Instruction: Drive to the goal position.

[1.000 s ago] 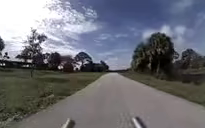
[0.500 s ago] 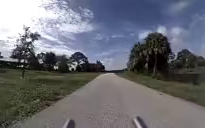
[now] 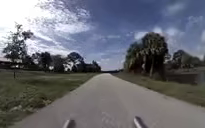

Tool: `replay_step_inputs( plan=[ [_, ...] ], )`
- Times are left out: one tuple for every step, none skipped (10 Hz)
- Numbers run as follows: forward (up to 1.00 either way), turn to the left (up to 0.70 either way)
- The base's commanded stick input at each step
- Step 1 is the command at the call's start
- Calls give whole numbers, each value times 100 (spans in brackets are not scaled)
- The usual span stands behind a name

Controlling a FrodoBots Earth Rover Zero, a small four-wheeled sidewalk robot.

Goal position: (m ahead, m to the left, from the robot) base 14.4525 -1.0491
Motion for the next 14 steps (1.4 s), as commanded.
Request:
replay_step_inputs(
  plan=[
    [69, 3],
    [69, 3],
    [69, 3],
    [69, 3],
    [69, 3],
    [69, 3],
    [69, 3],
    [69, 3],
    [69, 3],
    [69, 3],
    [69, 3],
    [69, 3],
    [69, 3],
    [69, 3]
  ],
)
